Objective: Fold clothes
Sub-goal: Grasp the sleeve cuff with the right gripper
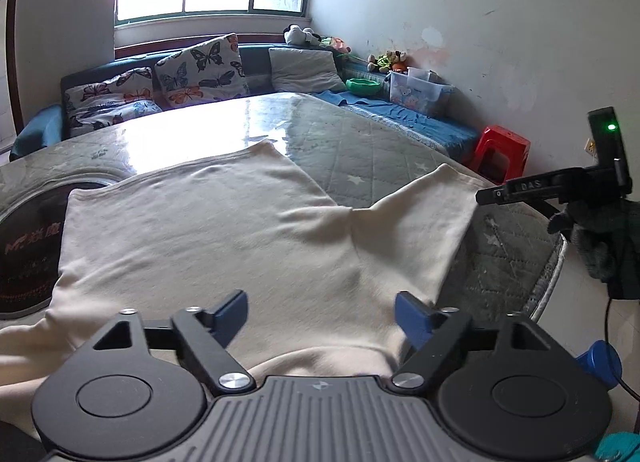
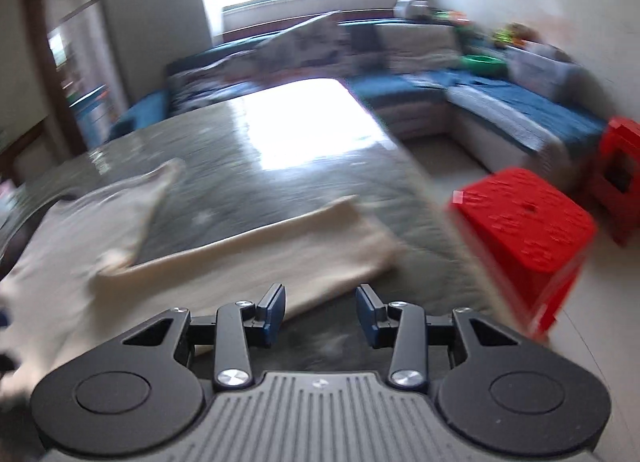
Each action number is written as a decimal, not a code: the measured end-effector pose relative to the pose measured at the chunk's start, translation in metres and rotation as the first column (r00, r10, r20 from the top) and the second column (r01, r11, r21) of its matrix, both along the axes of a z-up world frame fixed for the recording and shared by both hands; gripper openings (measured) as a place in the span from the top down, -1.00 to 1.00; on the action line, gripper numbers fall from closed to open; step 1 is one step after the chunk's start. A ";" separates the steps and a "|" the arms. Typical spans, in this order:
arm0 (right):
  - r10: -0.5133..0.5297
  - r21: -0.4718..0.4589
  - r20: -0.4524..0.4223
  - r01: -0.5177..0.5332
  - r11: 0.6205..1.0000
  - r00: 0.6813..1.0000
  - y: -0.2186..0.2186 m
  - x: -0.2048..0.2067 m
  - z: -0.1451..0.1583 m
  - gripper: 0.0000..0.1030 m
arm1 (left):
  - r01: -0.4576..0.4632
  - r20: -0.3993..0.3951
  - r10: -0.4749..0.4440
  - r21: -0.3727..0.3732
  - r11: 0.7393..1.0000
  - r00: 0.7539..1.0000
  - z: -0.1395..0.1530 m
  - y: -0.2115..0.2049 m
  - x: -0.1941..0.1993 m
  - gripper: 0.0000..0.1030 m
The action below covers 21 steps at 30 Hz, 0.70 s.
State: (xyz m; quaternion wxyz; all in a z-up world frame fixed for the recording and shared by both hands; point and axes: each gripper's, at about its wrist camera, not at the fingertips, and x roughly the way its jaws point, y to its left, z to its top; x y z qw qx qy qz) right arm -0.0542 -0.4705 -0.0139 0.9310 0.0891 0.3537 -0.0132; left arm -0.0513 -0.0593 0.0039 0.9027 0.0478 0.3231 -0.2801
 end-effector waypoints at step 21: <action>-0.043 -0.020 0.093 0.045 0.999 0.995 -0.012 0.015 0.005 0.85 | -0.053 0.011 0.053 0.078 0.996 0.999 -0.005 -0.029 0.007 -0.85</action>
